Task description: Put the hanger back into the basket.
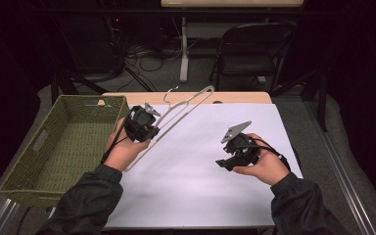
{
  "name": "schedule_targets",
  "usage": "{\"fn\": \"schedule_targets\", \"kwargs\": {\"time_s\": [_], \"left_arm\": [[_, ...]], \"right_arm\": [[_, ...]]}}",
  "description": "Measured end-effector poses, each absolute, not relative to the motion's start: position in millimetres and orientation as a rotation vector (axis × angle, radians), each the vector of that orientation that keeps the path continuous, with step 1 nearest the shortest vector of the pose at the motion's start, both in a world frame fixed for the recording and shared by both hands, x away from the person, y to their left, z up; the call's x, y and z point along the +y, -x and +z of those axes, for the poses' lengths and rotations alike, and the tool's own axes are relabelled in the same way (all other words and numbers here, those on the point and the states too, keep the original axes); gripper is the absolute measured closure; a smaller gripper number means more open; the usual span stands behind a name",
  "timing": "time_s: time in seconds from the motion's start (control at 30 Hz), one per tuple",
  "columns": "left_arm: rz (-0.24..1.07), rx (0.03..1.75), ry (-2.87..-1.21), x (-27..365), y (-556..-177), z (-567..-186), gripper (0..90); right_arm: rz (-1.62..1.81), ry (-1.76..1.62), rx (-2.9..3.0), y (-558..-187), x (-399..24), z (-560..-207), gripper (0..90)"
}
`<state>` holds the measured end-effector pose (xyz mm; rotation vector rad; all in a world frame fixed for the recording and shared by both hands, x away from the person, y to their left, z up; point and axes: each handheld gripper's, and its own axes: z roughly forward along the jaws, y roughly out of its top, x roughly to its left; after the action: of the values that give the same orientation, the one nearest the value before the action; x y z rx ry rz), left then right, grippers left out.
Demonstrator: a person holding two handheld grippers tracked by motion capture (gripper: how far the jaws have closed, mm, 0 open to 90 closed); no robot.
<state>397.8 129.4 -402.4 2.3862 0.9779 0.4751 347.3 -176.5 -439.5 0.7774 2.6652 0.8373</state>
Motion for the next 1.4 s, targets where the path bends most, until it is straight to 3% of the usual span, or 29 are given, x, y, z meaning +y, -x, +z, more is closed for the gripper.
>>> {"fn": "schedule_targets", "kwargs": {"time_s": [0.43,0.7,1.4], "left_arm": [[0.422,1.039,-2.306,167,-392,-348,87.1],[0.477,1.058,-2.313,197,-386,-324,87.1],[0.543,1.262,-2.264,311,-375,-329,87.1]], "right_arm": [[0.826,-0.784,2.662,-347,-177,-442,44.6],[0.824,-0.775,2.668,-347,-175,-444,44.4],[0.811,-0.794,2.664,-349,-173,-448,44.3]]}}
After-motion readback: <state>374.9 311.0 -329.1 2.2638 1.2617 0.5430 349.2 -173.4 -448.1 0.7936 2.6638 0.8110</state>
